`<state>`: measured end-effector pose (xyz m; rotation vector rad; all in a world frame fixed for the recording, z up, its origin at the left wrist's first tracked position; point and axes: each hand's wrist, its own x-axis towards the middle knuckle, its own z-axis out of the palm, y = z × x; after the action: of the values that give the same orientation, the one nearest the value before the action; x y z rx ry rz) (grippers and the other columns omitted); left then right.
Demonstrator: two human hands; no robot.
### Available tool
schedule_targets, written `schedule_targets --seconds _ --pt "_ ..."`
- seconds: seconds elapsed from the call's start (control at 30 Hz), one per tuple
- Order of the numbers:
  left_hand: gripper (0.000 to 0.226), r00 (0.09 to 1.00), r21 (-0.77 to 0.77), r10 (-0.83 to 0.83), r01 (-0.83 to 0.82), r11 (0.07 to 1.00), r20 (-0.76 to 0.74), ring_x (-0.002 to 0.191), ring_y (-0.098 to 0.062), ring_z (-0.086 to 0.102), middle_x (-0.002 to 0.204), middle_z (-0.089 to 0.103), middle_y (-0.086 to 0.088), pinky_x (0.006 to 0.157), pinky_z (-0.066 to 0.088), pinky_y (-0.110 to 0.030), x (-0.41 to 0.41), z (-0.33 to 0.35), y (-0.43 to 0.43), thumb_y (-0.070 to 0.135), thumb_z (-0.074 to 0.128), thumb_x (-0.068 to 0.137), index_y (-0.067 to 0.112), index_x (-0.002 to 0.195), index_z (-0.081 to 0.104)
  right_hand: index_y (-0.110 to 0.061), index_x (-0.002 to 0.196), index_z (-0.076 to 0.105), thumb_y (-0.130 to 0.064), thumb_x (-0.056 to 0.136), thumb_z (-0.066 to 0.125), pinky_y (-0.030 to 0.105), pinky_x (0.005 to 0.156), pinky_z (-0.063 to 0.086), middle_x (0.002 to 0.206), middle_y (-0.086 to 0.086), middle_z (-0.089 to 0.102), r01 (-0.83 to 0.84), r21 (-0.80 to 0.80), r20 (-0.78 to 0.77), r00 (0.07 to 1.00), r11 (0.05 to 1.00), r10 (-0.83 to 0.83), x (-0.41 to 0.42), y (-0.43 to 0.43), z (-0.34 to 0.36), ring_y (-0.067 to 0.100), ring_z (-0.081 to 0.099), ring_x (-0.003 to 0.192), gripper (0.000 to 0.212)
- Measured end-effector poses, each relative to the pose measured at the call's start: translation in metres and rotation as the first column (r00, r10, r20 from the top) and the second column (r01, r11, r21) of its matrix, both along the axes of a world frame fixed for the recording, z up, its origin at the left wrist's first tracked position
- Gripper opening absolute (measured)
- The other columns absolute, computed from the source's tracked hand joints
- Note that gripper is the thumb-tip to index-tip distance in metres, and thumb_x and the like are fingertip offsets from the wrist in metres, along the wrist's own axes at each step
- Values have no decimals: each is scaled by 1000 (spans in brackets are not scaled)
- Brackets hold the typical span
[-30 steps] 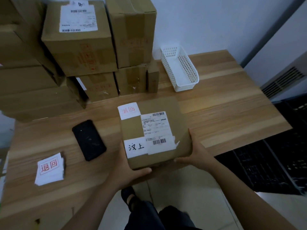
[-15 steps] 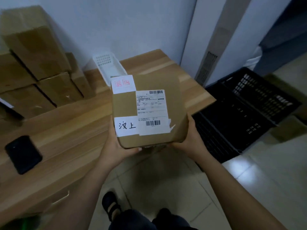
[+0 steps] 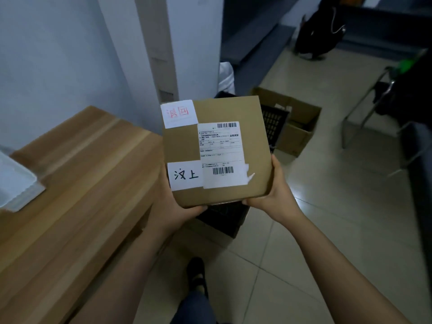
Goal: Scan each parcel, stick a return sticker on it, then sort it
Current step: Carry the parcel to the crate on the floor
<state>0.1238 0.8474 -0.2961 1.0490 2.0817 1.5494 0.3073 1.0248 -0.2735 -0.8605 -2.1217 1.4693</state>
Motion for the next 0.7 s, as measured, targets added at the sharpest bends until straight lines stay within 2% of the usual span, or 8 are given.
schedule_targets --seconds 0.07,0.13,0.2,0.3,0.47,0.53,0.6,0.7 --pt "113 1000 -8 -28 28 1000 1 121 8 45 130 46 22 104 42 -35 -4 1 29 21 94 55 69 123 19 -23 154 2 2 60 88 8 73 50 130 -24 39 48 2 24 999 999 -48 1 23 -3 -8 49 110 130" --pt "115 998 -8 -62 63 998 9 121 5 45 132 47 15 104 41 -31 -12 0 59 20 94 54 46 138 21 -23 154 2 -2 61 89 2 71 45 133 -20 38 92 24 33 995 995 -92 -2 48 -4 -4 45 115 129" --pt "123 995 -13 -95 95 995 18 122 8 41 138 43 12 101 37 -17 -25 -1 91 19 94 54 28 149 15 -24 153 2 -4 61 89 -3 73 39 128 -31 35 122 42 34 992 992 -123 -9 75 -4 -19 44 110 128" --pt "134 989 -5 -147 147 989 29 120 23 32 141 36 17 92 31 1 -46 -4 137 15 94 55 26 153 3 -26 154 0 -10 62 90 -5 74 37 124 -40 28 169 46 48 984 984 -172 -23 115 -3 -33 35 105 130" --pt "134 981 -22 -178 180 983 73 129 6 36 145 34 16 102 36 -23 -73 -2 197 20 94 54 38 150 2 -27 153 -2 -15 62 91 -4 77 38 129 -32 30 208 62 69 975 976 -212 -42 169 -1 -14 41 112 131" --pt "135 980 -40 -180 184 982 82 130 0 37 146 35 14 102 37 -27 -78 -3 217 21 94 54 36 151 1 -28 153 -2 -15 61 92 -2 78 39 134 -26 31 213 51 76 973 976 -217 -46 189 -3 -5 39 119 132" --pt "136 980 -46 -177 182 982 96 128 3 37 144 35 16 100 37 -23 -80 -5 233 21 94 54 37 151 1 -29 153 -2 -16 60 92 2 81 41 138 -21 33 210 53 84 973 976 -214 -49 209 -8 0 40 123 133" --pt "134 980 -60 -159 166 984 117 120 21 35 134 35 31 91 35 -7 -82 -11 257 21 94 55 37 150 1 -31 153 -3 -17 59 92 14 91 39 144 -15 34 173 44 112 978 984 -177 -55 241 -15 4 41 126 134"
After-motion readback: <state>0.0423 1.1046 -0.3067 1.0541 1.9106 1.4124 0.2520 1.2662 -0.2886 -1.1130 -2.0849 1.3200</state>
